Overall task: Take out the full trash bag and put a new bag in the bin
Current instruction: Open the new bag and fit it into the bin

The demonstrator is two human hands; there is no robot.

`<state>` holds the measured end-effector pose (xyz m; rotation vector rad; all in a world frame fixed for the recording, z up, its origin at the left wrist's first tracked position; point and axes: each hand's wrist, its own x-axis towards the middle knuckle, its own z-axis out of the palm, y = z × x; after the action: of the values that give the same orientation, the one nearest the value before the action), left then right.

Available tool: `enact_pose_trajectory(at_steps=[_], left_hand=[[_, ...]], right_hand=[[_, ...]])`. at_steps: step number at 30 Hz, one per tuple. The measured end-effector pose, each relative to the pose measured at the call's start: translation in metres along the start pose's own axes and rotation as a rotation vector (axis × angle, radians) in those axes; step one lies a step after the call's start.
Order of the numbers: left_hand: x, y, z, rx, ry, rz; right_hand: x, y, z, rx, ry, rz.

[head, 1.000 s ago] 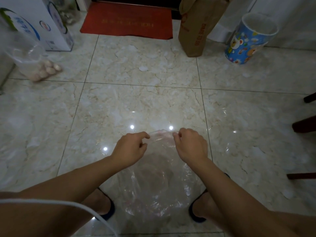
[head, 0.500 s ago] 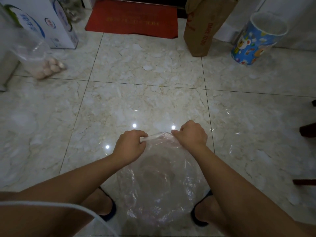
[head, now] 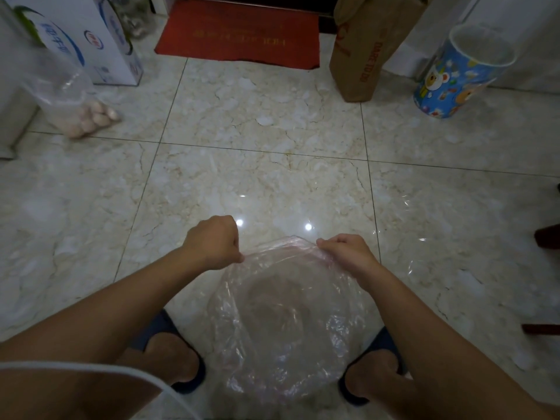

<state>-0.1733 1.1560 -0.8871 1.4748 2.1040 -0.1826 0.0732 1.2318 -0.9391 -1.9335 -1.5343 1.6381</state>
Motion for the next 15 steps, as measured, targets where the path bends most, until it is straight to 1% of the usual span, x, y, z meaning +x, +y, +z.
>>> enact_pose_trajectory(at_steps=[2,3,6,8,9,11,15], left_hand=[[0.0,-0.001,-0.003,-0.004,0.029,0.008],[0.001,-0.003,-0.004,-0.055,0.035,0.006],[0.005,-0.009,0.0,-0.337,0.008,-0.041],[0.007,-0.013,0.008,-0.55,-0.024,-0.117],[0.008,-0.014,0.014,-0.613,-0.035,-0.152],[0.009,-0.016,0.026,-0.632,-0.051,-0.178],[0.014,-0.015,0.04,-0.575,-0.06,-0.165]], right_hand=[[-0.001,-0.001,-0.003,0.037,-0.036,0.011],[-0.002,-0.001,-0.004,0.059,-0.053,0.015],[-0.004,0.003,-0.005,0.06,-0.077,0.002],[-0.008,0.007,-0.002,0.027,-0.085,-0.024],[-0.01,0.009,-0.001,0.02,-0.088,-0.047],[-0.012,0.014,0.002,0.008,-0.088,-0.085],[-0.016,0.022,0.005,-0.088,-0.05,-0.157]])
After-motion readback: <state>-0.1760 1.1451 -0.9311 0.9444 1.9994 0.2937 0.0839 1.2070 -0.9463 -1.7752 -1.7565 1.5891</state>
